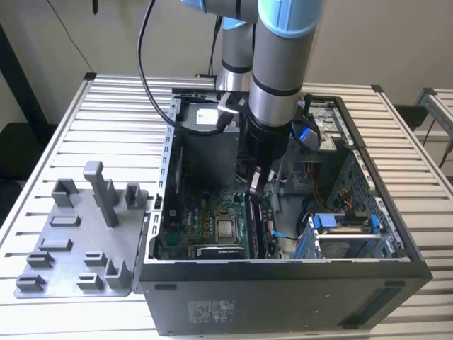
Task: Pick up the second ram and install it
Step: 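Press down the second ram until it locks into place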
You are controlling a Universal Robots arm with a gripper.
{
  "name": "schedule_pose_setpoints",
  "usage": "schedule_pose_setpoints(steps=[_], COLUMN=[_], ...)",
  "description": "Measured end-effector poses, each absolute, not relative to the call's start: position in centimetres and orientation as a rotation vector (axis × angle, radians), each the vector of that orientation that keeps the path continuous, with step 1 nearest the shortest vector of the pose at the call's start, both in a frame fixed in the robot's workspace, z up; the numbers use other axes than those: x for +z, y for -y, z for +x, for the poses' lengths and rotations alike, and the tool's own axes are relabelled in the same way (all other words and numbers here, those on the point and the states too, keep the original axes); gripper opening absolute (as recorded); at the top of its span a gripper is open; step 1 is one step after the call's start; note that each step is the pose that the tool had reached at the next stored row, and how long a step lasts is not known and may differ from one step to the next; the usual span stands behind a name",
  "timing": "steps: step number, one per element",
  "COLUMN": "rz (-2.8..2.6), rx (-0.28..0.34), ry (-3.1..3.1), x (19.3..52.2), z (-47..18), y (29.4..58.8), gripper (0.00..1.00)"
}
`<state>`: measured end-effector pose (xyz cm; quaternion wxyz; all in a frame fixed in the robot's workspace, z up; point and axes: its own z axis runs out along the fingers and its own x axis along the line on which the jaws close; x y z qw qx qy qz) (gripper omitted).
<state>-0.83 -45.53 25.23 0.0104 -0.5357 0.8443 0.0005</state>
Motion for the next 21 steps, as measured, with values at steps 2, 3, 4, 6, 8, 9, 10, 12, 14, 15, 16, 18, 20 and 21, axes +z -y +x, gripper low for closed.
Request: schedule_pose_setpoints(steps=[2,3,4,6,8,9,10,12,14,15,16,18,20,21], rz=[-1.72,-1.743,-1.766,-1.812,-1.859,-1.882,-1.904,-1.948,-1.993,-2.015,-2.034,-2.068,-2.097,-2.104], rx=[0.002,0.002,0.003,0.003,0.004,0.004,0.005,0.005,0.006,0.006,0.005,0.005,0.004,0.003], ry=[-2.604,-2.589,-2.573,-2.541,-2.507,-2.49,-2.473,-2.438,-2.401,-2.383,-2.367,-2.336,-2.308,-2.302], x=[25.2,25.17,25.15,25.12,25.07,25.05,25.03,25.0,24.95,24.93,24.92,24.89,24.87,24.86], z=[-0.84,-0.83,-0.83,-0.83,-0.83,-0.83,-0.83,-0.83,-0.83,-0.83,-0.83,-0.85,-0.87,-0.89], y=[45.54,45.53,45.53,45.53,45.53,45.53,45.53,45.53,45.53,45.53,45.53,45.53,45.53,45.53], gripper=[0.11,0.11,0.11,0.11,0.11,0.11,0.11,0.11,0.11,0.11,0.11,0.11,0.11,0.11])
